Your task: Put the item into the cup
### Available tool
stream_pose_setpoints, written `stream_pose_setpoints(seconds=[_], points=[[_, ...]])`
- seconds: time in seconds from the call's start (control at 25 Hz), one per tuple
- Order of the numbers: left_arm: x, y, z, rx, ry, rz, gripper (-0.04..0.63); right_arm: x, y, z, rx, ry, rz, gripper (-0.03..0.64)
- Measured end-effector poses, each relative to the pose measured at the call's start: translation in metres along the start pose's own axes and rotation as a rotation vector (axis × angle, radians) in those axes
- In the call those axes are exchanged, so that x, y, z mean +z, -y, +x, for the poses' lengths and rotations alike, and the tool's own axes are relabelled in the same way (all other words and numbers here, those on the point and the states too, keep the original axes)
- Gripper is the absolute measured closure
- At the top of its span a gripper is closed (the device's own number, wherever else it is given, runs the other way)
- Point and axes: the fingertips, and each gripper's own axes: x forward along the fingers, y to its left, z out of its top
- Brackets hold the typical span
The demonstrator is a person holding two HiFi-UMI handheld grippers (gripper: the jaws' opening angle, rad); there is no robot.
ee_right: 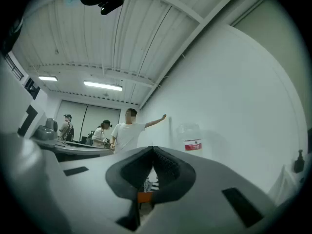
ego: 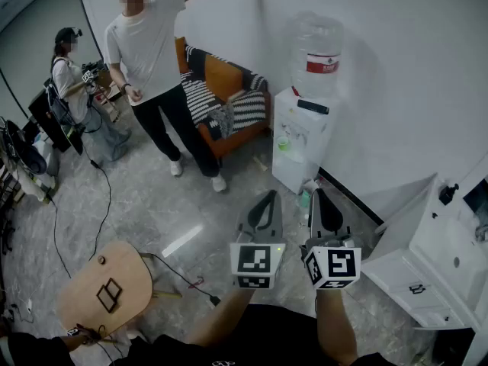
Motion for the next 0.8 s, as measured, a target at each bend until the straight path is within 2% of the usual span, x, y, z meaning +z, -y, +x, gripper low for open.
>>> stream_pose_setpoints(seconds=[0.48, 0.8], points=[[-0.004, 0.008, 0.001, -0.006, -0.003, 0.021, 0.581, -0.003, 0.005, -0.005, 0.005, 0.008, 0.024, 0.606], [-0.003, 0.011, 0.002, 0.011, -0.007, 0.006, 0.581, -0.001, 0.011, -0.006, 0.016, 0.011, 0.029, 0.606]])
